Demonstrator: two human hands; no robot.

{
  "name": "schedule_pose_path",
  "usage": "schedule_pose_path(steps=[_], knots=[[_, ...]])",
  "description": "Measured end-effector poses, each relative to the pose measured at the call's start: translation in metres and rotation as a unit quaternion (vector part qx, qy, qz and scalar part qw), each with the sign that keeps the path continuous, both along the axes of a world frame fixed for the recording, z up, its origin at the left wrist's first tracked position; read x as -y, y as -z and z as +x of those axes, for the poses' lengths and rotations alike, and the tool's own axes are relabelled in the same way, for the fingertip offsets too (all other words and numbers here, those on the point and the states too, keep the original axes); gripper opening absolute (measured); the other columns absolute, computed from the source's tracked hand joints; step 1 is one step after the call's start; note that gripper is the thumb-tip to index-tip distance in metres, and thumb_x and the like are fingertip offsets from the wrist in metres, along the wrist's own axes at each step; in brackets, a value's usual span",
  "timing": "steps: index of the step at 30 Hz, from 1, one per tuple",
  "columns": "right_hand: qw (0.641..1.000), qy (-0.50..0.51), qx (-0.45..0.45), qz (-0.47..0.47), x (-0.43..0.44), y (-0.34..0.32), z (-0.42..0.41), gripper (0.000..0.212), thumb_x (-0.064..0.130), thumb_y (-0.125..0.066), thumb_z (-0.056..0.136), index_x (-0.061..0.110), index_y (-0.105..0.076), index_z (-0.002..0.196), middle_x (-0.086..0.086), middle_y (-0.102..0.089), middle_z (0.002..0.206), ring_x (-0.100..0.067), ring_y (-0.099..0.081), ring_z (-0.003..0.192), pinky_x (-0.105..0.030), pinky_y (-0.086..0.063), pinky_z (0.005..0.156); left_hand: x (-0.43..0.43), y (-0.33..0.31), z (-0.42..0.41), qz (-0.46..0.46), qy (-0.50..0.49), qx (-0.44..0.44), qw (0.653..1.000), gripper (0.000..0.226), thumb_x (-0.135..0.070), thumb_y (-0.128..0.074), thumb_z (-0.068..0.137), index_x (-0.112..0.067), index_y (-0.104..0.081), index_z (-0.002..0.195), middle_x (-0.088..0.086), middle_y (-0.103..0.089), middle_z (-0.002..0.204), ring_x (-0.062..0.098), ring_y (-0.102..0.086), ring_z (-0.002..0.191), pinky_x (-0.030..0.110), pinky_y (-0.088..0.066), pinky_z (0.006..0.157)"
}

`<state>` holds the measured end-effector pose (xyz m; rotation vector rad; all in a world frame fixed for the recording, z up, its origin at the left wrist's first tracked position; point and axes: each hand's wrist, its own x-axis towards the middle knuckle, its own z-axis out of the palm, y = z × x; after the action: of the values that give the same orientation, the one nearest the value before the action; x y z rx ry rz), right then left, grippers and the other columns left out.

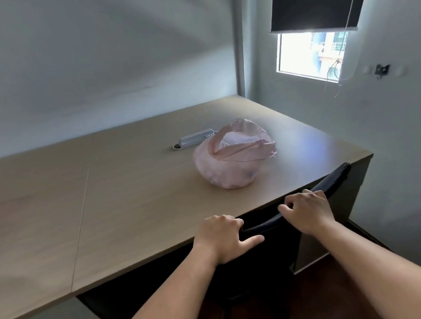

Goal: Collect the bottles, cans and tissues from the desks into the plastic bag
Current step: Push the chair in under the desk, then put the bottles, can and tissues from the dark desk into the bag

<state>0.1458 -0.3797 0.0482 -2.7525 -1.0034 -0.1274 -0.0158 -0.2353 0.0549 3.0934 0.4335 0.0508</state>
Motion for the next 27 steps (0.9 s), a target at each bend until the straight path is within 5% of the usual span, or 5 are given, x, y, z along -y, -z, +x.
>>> schedule_pose_path(steps=[11,17,20,27], knots=[[0.999,0.024,0.041,-0.012,-0.043,-0.002,0.014,0.032,0.045,-0.041,0.087,0.026,-0.064,0.075,-0.001,-0.069,0.088,-0.020,-0.058,0.099,-0.033,-0.030,0.085,-0.051,-0.002,0.016,-0.015,0.028,-0.003,1.000,0.067,-0.078,-0.031,0.081,-0.020,-0.059,0.094,0.000,-0.065,0.099,0.024,-0.061,0.094,0.033,-0.040,0.072],[0.997,0.031,-0.070,-0.022,-0.066,-0.013,0.027,0.031,0.041,-0.048,0.079,0.016,-0.055,0.061,-0.003,-0.060,0.074,-0.026,-0.055,0.081,-0.031,-0.034,0.068,-0.076,-0.013,0.026,-0.207,-0.020,-0.018,0.978,0.053,-0.066,-0.028,0.091,-0.022,-0.058,0.090,0.001,-0.067,0.096,0.022,-0.060,0.096,0.033,-0.043,0.077],[0.993,0.044,-0.106,0.030,-0.074,-0.024,0.054,0.032,0.034,-0.052,0.078,0.013,-0.048,0.054,-0.002,-0.052,0.066,-0.025,-0.050,0.077,-0.029,-0.034,0.057,-0.088,-0.018,0.051,-0.181,-0.017,0.026,0.983,0.040,-0.058,-0.036,0.094,-0.025,-0.055,0.081,-0.001,-0.065,0.095,0.022,-0.060,0.095,0.032,-0.042,0.075],[0.968,0.128,-0.108,0.186,-0.095,-0.041,0.156,0.039,0.028,-0.052,0.085,0.010,-0.043,0.051,-0.007,-0.051,0.058,-0.030,-0.051,0.070,-0.030,-0.033,0.057,-0.119,-0.042,0.137,-0.056,-0.054,0.104,0.992,0.028,-0.040,-0.052,0.089,-0.021,-0.062,0.106,0.001,-0.049,0.122,0.022,-0.051,0.113,0.031,-0.045,0.085]])
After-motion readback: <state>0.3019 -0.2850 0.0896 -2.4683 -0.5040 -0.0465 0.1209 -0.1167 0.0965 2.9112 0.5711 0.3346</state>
